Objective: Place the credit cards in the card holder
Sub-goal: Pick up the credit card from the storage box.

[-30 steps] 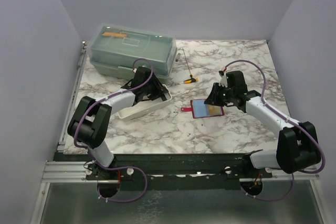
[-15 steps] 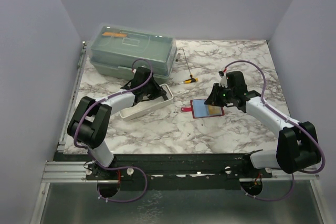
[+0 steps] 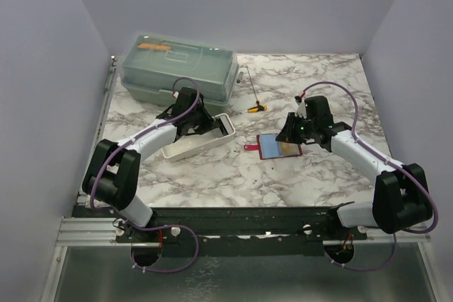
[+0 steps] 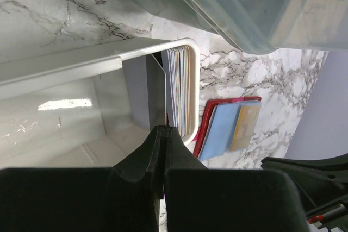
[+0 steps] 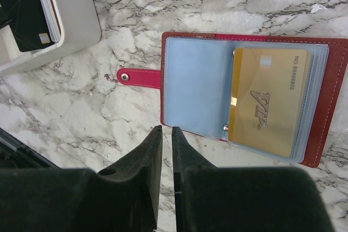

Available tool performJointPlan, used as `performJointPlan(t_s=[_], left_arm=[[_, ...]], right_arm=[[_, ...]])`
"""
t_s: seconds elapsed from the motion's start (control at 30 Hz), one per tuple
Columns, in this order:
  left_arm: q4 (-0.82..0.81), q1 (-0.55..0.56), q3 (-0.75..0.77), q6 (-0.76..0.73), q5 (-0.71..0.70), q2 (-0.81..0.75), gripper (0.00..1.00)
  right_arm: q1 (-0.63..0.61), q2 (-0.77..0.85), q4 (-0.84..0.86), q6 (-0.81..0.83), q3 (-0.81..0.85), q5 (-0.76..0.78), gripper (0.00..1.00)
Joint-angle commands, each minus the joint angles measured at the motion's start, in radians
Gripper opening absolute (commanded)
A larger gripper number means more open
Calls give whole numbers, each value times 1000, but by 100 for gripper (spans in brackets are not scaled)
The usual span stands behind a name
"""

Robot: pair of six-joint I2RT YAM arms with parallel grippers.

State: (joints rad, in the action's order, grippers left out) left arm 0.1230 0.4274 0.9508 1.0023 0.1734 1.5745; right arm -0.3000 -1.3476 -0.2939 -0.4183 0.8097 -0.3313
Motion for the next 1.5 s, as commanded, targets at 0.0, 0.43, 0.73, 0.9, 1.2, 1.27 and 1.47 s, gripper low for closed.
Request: performJointPlan(t_s=[0.0, 0.43, 0.73, 0.9, 1.2, 1.27, 1.47], left_arm=[[118, -10, 51, 14, 9, -34, 0], [297, -28, 114, -19, 9, -77, 0], [276, -26, 136, -114, 25, -11, 36], [267, -16, 166, -101, -29, 68, 50], [221, 17, 222, -86, -90, 209, 45], [210, 19, 223, -83, -93, 214, 36], [193, 19, 180, -77, -142, 91, 0]], right_arm=[[-1, -18, -21, 10, 2, -25, 15], [-2, -46, -5, 11, 6, -43, 14], [-1, -51, 6, 10, -1, -53, 14], [-1, -46, 7, 6, -8, -52, 14], [-1, -36, -2, 5, -10, -50, 14], [-1, -33, -8, 6, -9, -51, 14], [-1, -6, -33, 20, -10, -28, 14]])
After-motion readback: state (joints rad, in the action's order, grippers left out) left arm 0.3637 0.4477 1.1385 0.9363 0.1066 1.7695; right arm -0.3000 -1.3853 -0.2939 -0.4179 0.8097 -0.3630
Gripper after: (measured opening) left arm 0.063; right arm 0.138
